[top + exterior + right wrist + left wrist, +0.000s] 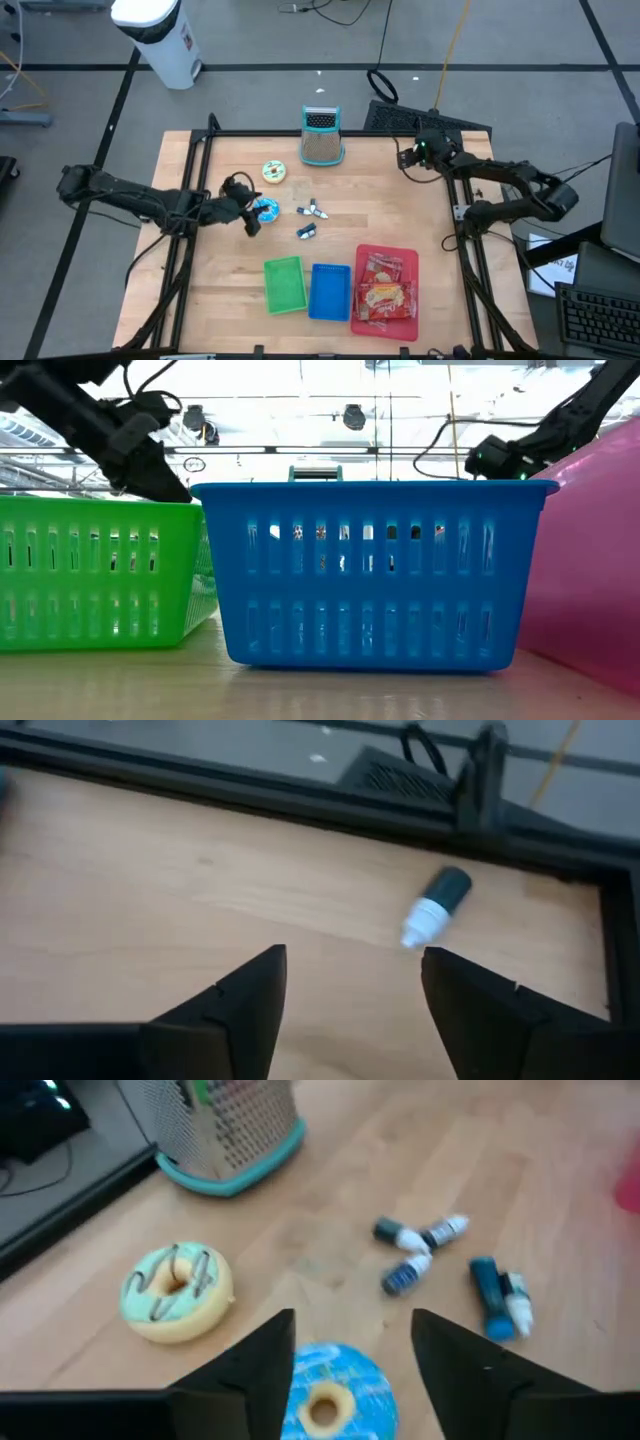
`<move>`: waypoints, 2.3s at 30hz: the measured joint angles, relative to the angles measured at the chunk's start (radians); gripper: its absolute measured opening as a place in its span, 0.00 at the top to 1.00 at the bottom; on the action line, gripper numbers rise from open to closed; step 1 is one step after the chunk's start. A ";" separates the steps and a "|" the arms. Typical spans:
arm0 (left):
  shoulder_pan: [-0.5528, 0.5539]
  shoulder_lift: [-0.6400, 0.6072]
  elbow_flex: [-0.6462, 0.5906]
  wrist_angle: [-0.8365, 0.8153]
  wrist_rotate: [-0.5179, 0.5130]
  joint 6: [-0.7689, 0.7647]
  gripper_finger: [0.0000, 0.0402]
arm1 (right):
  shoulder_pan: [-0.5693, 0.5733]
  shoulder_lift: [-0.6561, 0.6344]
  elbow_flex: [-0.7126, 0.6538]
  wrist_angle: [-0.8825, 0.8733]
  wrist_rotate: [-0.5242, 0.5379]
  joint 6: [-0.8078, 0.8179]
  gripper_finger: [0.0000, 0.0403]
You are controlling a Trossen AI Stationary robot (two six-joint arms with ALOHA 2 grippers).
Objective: Pick & Place Food Item
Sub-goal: Put the top green food coloring bottle into the blue bin
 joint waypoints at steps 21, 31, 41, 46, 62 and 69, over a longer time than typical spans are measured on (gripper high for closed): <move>0.172 0.003 -0.001 0.011 0.190 0.068 0.40 | -0.103 0.170 0.068 0.096 0.054 -0.039 0.47; 0.172 0.003 -0.002 0.014 0.182 0.106 0.40 | -0.164 0.238 0.095 0.106 -0.025 -0.050 0.48; 0.172 0.003 -0.002 0.014 0.182 0.113 0.40 | -0.164 0.291 0.095 0.136 -0.025 -0.069 0.54; 0.172 0.003 -0.002 0.014 0.182 0.112 0.40 | -0.174 0.322 0.095 0.139 -0.026 -0.075 0.58; 0.172 0.003 -0.002 0.014 0.183 0.103 0.40 | -0.173 0.349 0.097 0.182 -0.106 -0.124 0.85; 0.172 0.003 -0.002 0.021 0.183 0.048 0.40 | -0.141 0.248 0.092 0.193 -0.254 -0.151 0.85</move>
